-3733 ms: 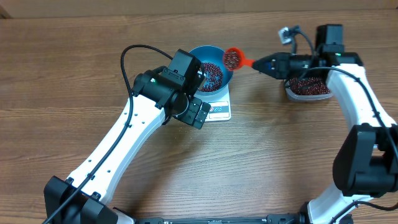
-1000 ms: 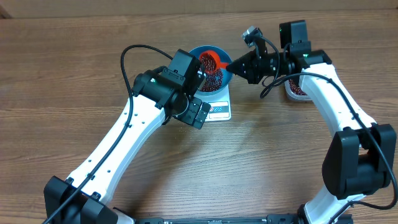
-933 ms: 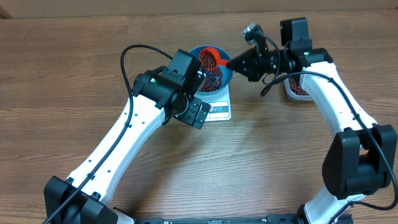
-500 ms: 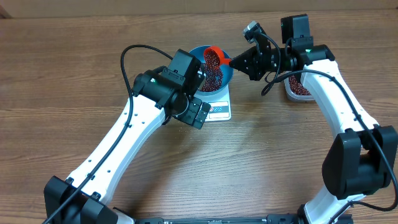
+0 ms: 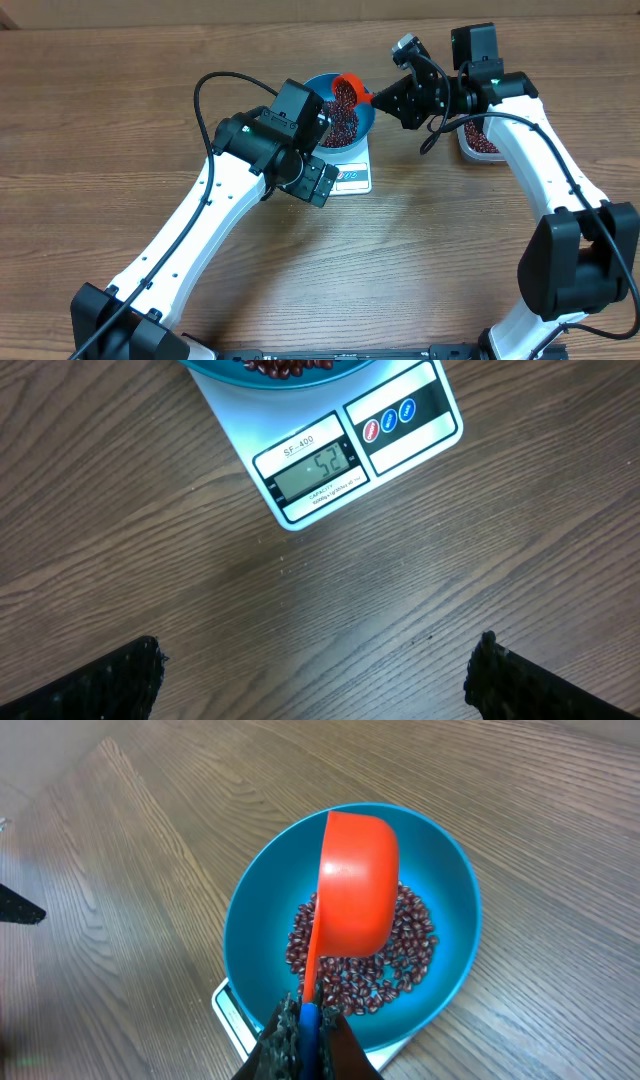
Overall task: Scoop item into bowl and weigh 150g on scale
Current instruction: 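Tilt the red cup with the right gripper to pour beans into bowl, then hold the emptied red cup tilted over the teal bowl, then move the red cup with the right gripper back into the bean tub, then drag the red cup through the beans with the right gripper to scoop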
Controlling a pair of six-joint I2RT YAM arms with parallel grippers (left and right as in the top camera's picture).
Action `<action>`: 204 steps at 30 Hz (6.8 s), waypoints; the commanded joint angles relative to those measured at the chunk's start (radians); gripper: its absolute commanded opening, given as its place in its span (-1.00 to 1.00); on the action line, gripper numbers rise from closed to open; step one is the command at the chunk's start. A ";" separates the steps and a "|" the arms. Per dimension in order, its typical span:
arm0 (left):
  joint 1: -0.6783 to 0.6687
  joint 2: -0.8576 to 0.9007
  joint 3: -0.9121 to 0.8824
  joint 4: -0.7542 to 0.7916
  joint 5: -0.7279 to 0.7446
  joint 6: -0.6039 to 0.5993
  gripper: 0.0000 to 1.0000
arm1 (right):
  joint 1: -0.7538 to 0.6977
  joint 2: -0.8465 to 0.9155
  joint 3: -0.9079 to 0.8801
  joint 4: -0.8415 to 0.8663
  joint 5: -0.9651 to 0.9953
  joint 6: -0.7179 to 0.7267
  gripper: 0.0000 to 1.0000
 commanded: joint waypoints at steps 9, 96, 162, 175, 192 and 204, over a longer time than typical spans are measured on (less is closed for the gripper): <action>-0.002 -0.011 0.009 -0.003 -0.003 0.015 0.99 | 0.092 -0.042 0.029 0.002 0.179 -0.008 -0.93; -0.002 -0.011 0.009 -0.003 -0.003 0.015 0.99 | 0.034 -0.225 0.066 -0.093 0.462 0.216 -0.93; -0.002 -0.011 0.009 -0.003 -0.003 0.015 0.99 | -0.256 0.074 0.041 -0.476 0.732 0.175 -0.93; -0.002 -0.011 0.009 -0.003 -0.003 0.015 1.00 | -0.270 0.068 0.069 -0.477 0.537 0.134 -0.93; -0.002 -0.011 0.009 -0.003 -0.003 0.015 0.99 | -0.437 0.069 0.080 -0.476 0.230 0.069 -0.93; -0.002 -0.011 0.009 -0.003 -0.003 0.015 0.99 | -0.494 0.071 0.079 -0.480 0.196 0.045 -0.93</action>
